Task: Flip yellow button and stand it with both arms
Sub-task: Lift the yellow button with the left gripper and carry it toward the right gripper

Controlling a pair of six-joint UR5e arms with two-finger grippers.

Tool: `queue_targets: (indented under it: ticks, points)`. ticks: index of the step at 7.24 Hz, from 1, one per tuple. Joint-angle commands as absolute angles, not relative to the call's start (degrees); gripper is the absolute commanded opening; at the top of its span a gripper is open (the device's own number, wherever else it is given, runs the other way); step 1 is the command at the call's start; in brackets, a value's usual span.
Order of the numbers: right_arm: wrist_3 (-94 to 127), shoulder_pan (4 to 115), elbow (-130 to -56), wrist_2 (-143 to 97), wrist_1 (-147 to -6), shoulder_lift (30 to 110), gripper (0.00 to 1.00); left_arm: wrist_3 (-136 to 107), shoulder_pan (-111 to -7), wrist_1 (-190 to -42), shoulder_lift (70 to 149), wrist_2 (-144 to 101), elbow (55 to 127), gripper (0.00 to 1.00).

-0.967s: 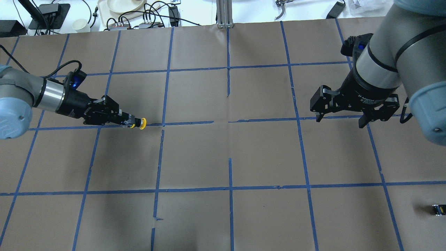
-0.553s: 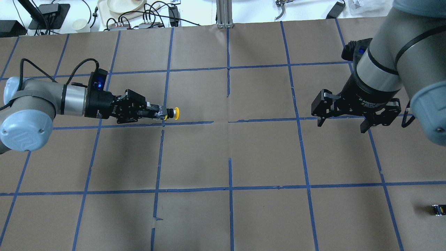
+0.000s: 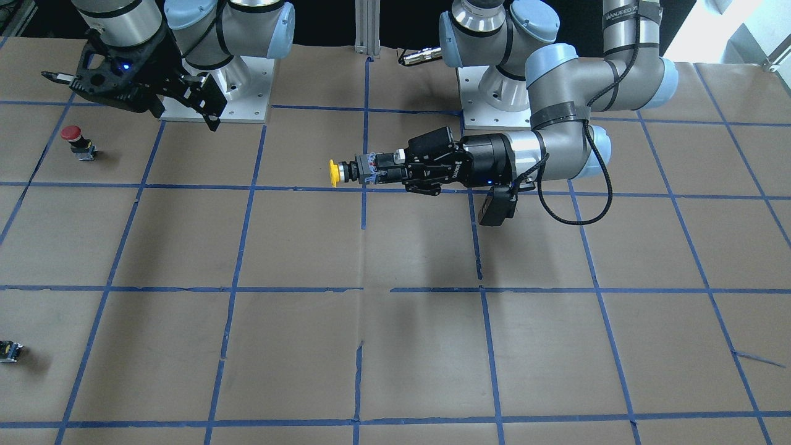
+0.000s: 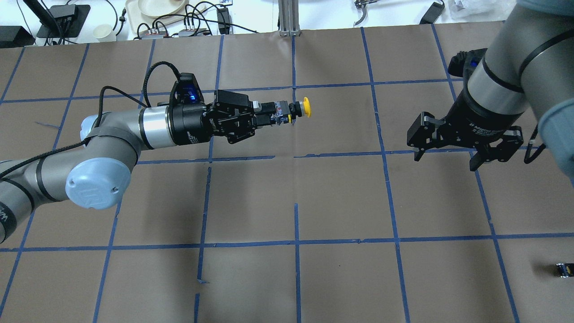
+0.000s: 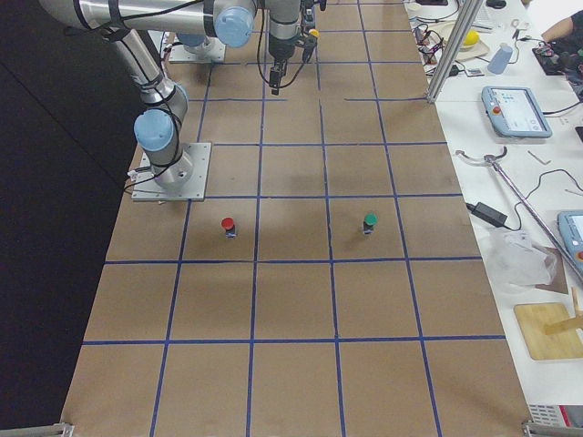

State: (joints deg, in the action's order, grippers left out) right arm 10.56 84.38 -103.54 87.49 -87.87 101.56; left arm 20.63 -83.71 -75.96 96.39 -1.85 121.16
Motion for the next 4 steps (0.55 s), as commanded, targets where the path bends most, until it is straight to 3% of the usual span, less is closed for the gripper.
queue_targets:
  ticks: [1,4]
  points:
    - [10.6,79.0,-99.5,75.7,-87.2,101.6,1.00,20.7,-86.9,-75.8,96.7,-10.6,121.3,0.20]
    - [13.4,77.3,-98.1,58.8,-86.0,101.6,1.00,20.7,-89.0,-75.5,97.2,-14.0,121.1,0.20]
